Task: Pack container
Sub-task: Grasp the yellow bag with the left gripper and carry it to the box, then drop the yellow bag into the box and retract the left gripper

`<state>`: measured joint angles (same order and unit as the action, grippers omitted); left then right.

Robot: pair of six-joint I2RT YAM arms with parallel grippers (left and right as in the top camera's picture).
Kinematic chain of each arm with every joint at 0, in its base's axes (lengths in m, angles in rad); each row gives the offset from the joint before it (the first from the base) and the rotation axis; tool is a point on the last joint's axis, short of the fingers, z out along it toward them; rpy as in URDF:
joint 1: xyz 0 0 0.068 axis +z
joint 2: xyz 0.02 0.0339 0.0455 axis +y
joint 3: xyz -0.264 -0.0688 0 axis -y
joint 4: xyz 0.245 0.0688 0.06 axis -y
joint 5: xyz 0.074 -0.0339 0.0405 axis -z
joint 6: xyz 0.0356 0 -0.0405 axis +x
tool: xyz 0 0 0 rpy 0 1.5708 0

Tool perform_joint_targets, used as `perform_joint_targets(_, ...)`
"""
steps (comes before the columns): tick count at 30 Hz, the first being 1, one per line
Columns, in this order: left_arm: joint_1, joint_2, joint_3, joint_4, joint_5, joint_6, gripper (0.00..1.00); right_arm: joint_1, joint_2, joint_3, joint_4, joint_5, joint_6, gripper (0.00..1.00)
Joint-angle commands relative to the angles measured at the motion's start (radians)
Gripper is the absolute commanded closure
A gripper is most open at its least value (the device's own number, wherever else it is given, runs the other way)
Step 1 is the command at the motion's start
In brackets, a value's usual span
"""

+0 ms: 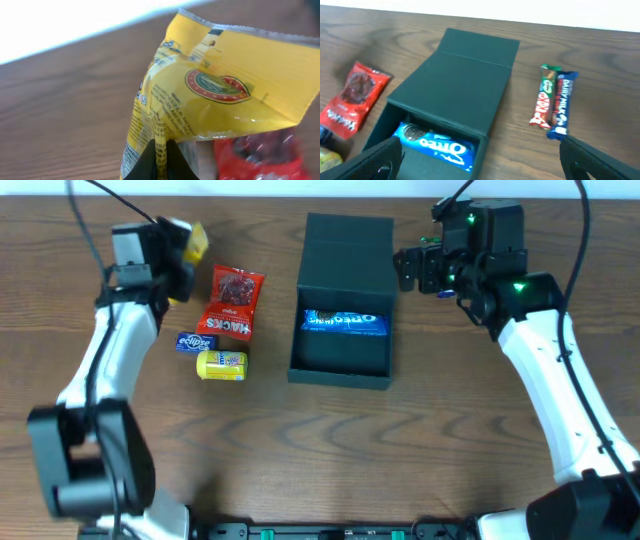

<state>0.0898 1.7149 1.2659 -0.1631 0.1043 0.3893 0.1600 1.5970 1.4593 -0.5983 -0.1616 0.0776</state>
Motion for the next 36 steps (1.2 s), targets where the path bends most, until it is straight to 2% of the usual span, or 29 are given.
perform_joint_targets(1, -0.010, -0.097, 0.032, -0.003, 0.006, -0.169, 0.94, -0.045, 0.005, 0.001, 0.000, 0.004, 0.017, 0.01)
perform_joint_targets(6, -0.101, -0.188, 0.032, -0.083, 0.151, -0.272, 0.94, -0.123, 0.005, 0.001, -0.008, 0.003, 0.050, 0.01)
perform_joint_targets(10, -0.251, -0.187, 0.032, -0.167, 0.145, -0.391, 0.94, -0.186, 0.005, 0.001, -0.019, 0.003, 0.050, 0.01)
perform_joint_targets(12, -0.357, -0.185, 0.032, -0.182, 0.056, -0.426, 0.94, -0.213, 0.005, 0.001, -0.022, 0.003, 0.049, 0.01)
perform_joint_targets(16, -0.584, -0.175, 0.032, -0.181, -0.306, -0.500, 0.94, -0.248, 0.005, 0.001, -0.023, 0.003, 0.049, 0.01)
perform_joint_targets(17, -0.620, -0.168, 0.032, -0.182, -0.359, -0.510, 0.95, -0.251, 0.005, 0.001, -0.023, 0.003, 0.049, 0.01)
perform_joint_targets(19, -0.693, -0.144, 0.032, -0.183, -0.427, -0.539, 0.94, -0.255, 0.005, 0.001, -0.023, 0.003, 0.049, 0.01)
perform_joint_targets(21, -0.757, -0.102, 0.032, -0.183, -0.429, -0.608, 0.94, -0.255, 0.005, 0.001, -0.023, 0.003, 0.049, 0.01)
perform_joint_targets(25, -0.832, -0.013, 0.032, -0.180, -0.427, -0.712, 0.94, -0.255, 0.005, 0.001, -0.035, 0.003, 0.049, 0.01)
perform_joint_targets(29, -0.845, 0.022, 0.032, -0.191, -0.429, -0.789, 0.94, -0.255, 0.005, 0.001, -0.058, 0.003, 0.048, 0.01)
perform_joint_targets(36, -0.846, 0.024, 0.032, -0.253, -0.533, -0.790, 0.94, -0.255, 0.005, 0.001, -0.072, 0.003, 0.038, 0.01)
